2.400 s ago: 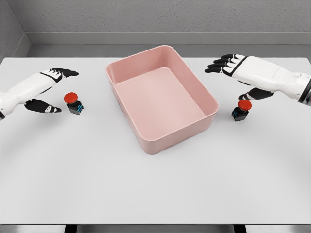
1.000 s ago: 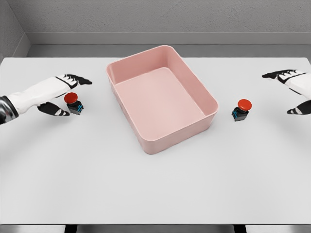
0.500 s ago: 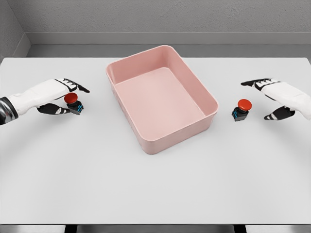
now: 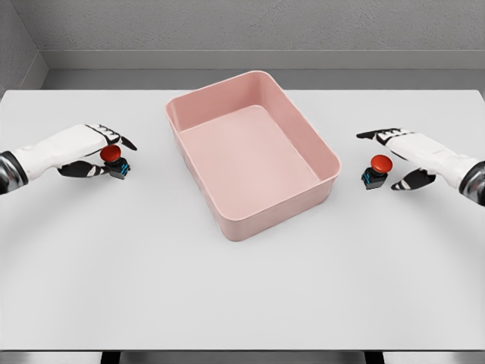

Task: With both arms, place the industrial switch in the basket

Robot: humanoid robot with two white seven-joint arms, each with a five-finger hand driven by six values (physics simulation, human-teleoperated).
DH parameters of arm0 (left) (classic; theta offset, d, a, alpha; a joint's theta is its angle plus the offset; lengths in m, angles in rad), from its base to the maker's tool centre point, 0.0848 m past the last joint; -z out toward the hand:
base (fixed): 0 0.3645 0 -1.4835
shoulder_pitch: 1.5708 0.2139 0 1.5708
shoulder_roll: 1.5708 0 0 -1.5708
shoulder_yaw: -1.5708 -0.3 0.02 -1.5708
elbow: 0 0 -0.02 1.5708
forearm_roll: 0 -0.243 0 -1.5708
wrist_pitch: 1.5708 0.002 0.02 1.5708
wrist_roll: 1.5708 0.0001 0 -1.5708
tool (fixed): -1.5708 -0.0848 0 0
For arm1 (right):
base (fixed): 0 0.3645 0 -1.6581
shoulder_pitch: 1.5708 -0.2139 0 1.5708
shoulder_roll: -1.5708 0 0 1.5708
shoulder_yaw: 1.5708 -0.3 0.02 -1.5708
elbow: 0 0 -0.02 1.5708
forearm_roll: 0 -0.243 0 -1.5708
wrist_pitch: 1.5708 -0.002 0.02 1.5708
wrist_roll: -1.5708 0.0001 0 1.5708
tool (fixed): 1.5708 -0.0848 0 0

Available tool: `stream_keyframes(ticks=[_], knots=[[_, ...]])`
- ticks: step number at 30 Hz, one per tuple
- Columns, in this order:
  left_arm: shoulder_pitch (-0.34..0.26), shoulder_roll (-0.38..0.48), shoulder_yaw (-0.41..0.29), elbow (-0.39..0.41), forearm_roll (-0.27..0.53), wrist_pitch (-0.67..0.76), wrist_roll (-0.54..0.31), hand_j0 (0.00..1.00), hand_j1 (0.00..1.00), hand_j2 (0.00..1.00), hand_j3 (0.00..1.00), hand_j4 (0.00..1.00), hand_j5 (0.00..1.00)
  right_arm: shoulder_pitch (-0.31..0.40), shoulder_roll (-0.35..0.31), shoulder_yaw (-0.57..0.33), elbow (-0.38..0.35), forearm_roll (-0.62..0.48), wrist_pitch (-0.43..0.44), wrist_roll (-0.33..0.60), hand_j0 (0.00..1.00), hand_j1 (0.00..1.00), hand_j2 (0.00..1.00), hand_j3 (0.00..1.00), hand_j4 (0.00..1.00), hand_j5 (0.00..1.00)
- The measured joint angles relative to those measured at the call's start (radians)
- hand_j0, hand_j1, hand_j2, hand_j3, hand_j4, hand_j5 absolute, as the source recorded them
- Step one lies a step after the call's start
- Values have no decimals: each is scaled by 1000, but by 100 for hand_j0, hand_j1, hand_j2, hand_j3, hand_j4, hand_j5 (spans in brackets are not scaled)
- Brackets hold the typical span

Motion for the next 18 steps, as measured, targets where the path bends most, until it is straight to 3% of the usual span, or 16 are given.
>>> stream_keyframes(ticks=[14,18], knots=[[-6,-3,-11,19,-7,0,0,55,55,55,55,55,55,-23,42,26,50,61,-3,0,100,100,100,100,100,100],[-6,-3,-12,19,-7,0,0,52,52,52,52,52,52,-23,44,26,58,74,-3,1,94,94,94,94,94,94]])
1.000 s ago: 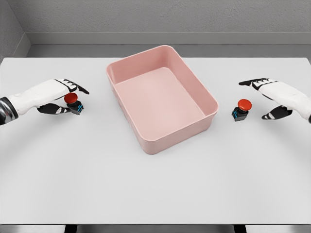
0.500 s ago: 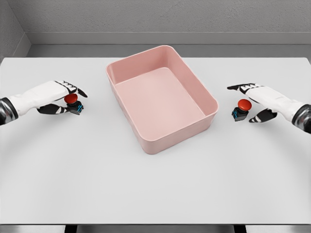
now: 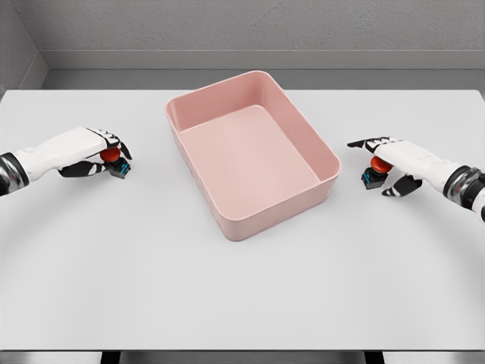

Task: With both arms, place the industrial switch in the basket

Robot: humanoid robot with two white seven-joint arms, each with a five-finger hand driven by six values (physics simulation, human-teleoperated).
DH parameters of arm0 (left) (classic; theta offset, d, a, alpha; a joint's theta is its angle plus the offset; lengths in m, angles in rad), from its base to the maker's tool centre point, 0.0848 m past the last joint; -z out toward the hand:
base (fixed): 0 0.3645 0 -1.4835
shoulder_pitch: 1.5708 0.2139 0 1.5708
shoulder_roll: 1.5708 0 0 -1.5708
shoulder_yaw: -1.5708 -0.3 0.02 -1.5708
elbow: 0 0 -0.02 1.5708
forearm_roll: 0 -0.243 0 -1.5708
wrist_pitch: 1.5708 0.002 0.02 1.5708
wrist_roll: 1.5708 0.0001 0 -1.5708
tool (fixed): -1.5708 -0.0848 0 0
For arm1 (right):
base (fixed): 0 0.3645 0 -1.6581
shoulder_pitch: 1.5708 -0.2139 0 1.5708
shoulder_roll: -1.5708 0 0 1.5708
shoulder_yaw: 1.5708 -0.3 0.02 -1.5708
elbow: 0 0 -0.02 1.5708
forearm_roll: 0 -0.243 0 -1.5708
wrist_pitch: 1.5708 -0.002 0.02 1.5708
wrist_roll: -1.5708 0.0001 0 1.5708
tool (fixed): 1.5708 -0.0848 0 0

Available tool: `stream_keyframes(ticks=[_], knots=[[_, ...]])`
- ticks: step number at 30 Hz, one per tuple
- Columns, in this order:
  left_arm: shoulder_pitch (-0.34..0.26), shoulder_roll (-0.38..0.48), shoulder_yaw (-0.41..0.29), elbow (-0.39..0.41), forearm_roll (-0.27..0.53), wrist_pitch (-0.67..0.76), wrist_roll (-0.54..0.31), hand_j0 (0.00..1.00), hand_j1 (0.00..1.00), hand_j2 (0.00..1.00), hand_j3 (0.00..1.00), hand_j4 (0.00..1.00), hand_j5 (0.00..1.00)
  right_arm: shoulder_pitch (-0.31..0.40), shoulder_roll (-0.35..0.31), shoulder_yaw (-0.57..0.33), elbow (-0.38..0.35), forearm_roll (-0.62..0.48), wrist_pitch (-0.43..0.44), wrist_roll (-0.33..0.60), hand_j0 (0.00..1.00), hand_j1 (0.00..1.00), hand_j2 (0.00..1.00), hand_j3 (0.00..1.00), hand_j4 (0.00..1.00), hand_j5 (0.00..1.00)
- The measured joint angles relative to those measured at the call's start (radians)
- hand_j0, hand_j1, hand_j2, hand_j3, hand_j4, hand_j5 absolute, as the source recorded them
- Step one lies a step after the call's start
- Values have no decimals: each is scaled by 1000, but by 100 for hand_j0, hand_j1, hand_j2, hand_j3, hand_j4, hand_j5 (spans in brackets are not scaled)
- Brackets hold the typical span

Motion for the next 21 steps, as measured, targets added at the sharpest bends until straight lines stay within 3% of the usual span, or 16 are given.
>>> stream_keyframes(ticks=[4,8,13,21], knots=[[-2,0,-1,0,0,0,0,52,52,52,52,52,52,-2,1,0,0,19,-11,0,65,65,65,65,65,65],[-3,0,-1,-2,1,0,0,52,52,52,52,52,52,-5,1,0,-1,27,-32,0,49,49,49,49,49,49],[-14,3,-1,-7,4,0,0,52,52,52,52,52,52,-6,0,0,-3,24,-49,-1,42,42,42,42,42,42],[-44,9,0,-22,10,0,-1,52,52,52,52,52,52,-8,-7,0,-9,13,-63,-1,42,42,42,42,42,42]])
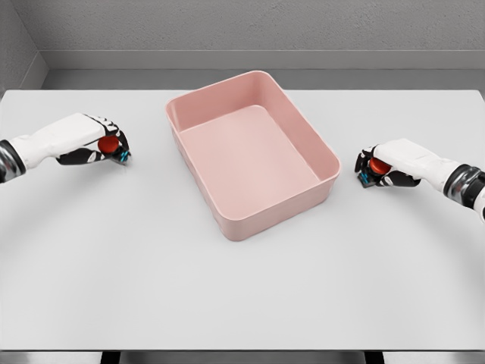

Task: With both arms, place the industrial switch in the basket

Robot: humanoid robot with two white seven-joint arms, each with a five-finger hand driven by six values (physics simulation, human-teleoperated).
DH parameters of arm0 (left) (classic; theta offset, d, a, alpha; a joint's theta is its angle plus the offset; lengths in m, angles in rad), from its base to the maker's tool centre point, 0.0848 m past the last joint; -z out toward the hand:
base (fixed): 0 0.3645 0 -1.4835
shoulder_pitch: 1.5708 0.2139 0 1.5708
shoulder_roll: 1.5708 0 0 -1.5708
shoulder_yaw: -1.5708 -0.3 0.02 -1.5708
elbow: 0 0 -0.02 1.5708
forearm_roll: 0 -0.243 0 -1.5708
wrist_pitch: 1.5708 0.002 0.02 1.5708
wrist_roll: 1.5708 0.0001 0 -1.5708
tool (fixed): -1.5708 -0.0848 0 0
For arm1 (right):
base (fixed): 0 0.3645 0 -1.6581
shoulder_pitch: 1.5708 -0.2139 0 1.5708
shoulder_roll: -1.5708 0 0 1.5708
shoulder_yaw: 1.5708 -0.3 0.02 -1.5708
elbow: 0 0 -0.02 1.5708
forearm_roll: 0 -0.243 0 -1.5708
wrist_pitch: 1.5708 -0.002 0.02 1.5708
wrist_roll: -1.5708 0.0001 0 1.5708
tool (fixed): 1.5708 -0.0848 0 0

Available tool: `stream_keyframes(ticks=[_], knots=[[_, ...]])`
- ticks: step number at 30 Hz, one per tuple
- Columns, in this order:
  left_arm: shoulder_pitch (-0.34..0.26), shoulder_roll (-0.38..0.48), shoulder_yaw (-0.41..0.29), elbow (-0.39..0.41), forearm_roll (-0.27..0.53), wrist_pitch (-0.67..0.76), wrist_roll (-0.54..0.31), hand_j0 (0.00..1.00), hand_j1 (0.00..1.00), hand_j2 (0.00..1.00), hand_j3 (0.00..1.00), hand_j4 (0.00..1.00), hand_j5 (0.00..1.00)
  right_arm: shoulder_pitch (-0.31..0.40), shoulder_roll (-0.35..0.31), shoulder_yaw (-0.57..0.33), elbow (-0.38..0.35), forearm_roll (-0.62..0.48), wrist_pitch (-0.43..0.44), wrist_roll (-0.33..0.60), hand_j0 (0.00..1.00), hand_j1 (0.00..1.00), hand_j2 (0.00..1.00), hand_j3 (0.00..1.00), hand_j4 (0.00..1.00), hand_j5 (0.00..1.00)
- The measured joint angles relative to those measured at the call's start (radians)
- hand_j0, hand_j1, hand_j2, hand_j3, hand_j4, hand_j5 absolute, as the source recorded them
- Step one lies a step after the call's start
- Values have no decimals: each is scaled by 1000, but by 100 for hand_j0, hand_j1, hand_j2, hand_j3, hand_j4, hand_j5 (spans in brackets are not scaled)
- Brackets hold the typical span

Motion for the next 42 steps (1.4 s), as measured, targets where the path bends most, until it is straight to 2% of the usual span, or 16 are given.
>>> stream_keyframes(ticks=[7,16,37,42], knots=[[-5,7,2,-33,6,0,1,52,52,52,52,52,52,-51,-2,-1,-11,-7,-16,-1,42,42,42,42,42,42],[-26,9,3,-64,9,0,2,52,52,52,52,52,52,-69,-1,-1,-20,-12,-18,0,43,43,43,43,43,43],[-44,18,5,-177,59,0,2,52,52,52,52,52,52,-121,-6,4,-140,-24,1,0,43,43,43,43,43,43],[-44,24,6,-199,61,0,2,52,52,52,52,52,52,-206,15,72,-145,-20,36,0,43,43,43,43,43,43]])
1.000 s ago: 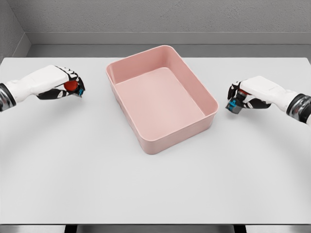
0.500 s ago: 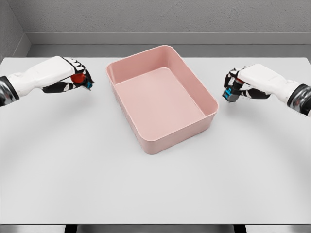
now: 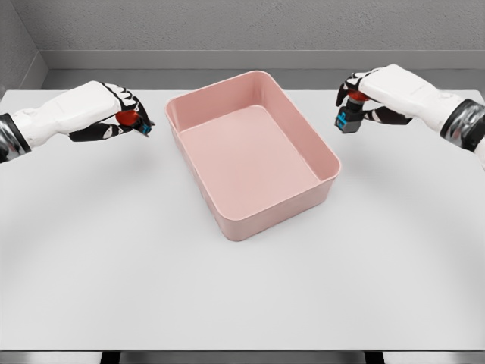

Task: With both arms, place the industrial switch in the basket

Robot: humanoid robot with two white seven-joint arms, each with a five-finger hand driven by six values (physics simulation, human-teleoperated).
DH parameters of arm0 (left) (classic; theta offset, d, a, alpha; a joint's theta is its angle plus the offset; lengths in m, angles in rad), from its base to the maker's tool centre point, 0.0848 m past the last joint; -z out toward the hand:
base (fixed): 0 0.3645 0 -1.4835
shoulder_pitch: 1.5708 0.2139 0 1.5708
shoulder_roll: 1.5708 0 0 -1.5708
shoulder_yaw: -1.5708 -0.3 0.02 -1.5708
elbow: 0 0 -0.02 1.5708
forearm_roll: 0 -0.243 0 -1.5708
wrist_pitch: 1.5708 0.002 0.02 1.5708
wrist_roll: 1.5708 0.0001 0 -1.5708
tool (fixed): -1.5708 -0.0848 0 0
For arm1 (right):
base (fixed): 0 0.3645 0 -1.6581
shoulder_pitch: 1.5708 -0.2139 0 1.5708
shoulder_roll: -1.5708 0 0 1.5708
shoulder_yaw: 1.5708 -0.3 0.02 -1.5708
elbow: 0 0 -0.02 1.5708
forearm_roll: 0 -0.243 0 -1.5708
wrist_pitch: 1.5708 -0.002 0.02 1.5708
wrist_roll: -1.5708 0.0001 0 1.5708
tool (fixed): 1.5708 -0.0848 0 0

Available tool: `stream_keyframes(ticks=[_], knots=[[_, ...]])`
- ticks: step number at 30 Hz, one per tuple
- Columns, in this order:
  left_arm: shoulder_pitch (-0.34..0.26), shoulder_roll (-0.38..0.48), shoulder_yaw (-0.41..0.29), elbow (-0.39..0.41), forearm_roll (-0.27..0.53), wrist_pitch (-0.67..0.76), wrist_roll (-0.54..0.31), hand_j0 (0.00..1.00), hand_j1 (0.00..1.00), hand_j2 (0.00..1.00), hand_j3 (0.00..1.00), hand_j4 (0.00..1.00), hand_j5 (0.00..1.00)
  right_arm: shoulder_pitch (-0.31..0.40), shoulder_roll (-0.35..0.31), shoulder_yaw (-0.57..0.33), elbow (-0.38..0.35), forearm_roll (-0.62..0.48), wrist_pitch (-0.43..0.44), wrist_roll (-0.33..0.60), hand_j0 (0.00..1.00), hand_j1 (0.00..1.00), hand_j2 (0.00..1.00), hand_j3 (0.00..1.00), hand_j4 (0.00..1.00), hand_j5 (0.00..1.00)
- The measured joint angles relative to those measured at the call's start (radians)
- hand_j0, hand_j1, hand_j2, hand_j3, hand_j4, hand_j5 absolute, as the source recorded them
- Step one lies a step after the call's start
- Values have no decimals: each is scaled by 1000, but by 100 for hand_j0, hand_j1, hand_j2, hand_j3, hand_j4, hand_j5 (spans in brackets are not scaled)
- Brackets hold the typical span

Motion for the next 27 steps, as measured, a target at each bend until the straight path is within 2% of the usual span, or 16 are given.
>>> stream_keyframes(ticks=[9,10,11,12,17,22,27], knots=[[-2,12,2,-36,15,0,0,52,52,52,52,52,52,-144,129,210,-2,4,89,0,45,45,45,45,45,45],[-2,13,2,-37,15,0,0,52,52,52,52,52,52,-152,140,225,-1,6,93,0,64,64,64,64,64,64],[-2,13,2,-39,15,0,0,52,52,52,52,52,52,-160,146,235,0,7,96,0,92,92,92,92,92,92],[-2,14,2,-41,15,0,0,52,52,52,52,52,52,-160,151,242,1,8,98,0,99,99,99,99,99,99],[-14,16,3,-53,17,0,0,52,52,52,52,52,52,-153,145,255,2,11,96,0,100,100,100,100,100,100],[-15,16,3,-80,22,0,0,52,52,52,52,52,52,-147,86,248,5,10,96,0,100,100,100,100,100,100],[-29,8,3,-105,24,0,0,52,52,52,52,52,52,-40,-8,162,5,7,86,0,100,100,100,100,100,100]])
